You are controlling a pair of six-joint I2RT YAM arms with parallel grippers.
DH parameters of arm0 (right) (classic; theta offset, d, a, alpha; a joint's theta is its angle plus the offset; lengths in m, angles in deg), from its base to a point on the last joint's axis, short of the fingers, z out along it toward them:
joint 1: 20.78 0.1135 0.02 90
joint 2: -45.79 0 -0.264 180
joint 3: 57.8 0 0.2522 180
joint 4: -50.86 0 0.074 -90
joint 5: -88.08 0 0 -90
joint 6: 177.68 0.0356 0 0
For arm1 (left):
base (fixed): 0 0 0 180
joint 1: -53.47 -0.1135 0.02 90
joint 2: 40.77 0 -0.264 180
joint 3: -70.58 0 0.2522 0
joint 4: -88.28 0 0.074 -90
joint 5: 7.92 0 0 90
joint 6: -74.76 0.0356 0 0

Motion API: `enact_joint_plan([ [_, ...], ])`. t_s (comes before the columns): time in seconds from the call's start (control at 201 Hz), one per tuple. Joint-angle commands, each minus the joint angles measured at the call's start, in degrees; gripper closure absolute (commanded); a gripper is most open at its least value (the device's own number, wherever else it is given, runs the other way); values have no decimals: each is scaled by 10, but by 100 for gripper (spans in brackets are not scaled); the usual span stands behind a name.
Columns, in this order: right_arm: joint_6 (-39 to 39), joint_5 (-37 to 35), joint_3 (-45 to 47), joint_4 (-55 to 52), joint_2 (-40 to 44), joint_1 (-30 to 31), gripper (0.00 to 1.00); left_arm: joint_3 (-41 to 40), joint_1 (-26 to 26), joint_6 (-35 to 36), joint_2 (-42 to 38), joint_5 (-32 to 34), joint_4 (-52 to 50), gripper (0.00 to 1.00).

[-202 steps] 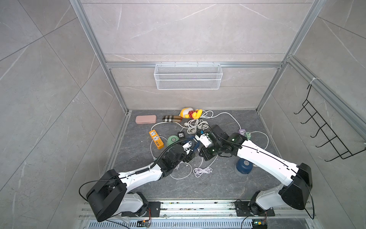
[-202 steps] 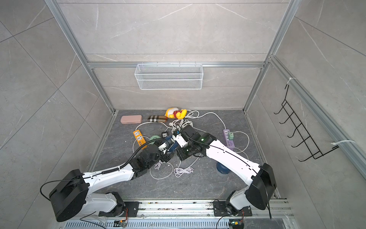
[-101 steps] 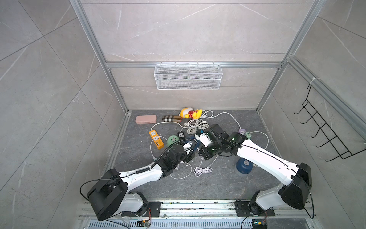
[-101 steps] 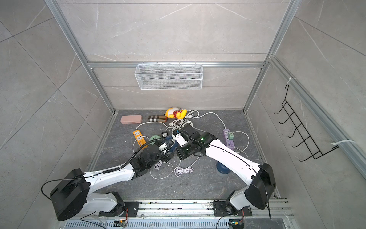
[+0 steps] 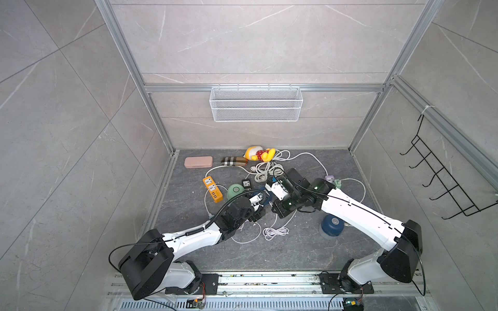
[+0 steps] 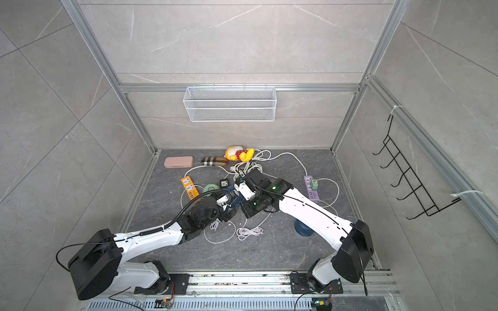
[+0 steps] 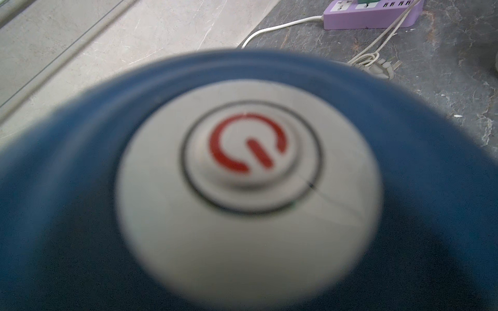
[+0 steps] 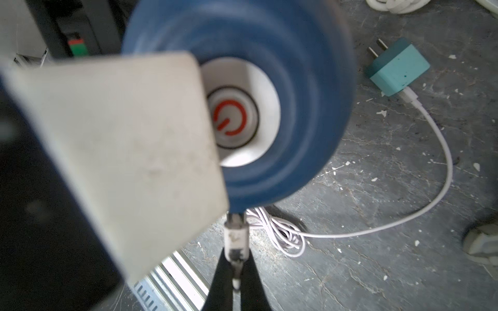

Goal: Charge the cordless meat grinders
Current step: Insert the charging cable into the cordless meat grinder.

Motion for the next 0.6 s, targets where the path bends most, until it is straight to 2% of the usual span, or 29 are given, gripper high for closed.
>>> enact_joint_plan([
  [0.0,-8,-9,-26,-2,-5,1,100,18,11,25,-6,-9,13,53],
  [0.593,1,16,-31,4,-12,3,100,24,22,28,4,0,9,54],
])
